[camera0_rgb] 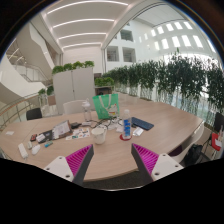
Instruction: Pour water
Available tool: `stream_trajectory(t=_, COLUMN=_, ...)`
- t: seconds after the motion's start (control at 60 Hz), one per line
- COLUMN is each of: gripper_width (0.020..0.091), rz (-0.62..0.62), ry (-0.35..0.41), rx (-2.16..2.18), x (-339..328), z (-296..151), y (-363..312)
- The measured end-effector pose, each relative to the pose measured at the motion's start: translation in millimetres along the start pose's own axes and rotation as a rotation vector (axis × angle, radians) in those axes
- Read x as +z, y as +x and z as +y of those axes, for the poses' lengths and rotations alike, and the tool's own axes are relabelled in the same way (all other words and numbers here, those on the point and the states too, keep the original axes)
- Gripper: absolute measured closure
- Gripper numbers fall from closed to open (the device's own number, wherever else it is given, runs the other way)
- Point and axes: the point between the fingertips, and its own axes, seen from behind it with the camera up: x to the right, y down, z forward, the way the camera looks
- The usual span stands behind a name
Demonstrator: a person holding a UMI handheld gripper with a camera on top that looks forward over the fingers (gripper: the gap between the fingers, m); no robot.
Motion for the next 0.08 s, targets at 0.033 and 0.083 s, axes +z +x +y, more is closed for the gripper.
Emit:
stream_trajectory(t=0.033, gripper_width=0.0267, rz=0.0, ry=0.005, rx=-0.008, x=-14, z=0, y=-3)
stream_trajectory(t=0.083, gripper_width=0.0268, rz=0.004, ry=0.013, rx=-0.022, x=-34, z=-1, y=-10)
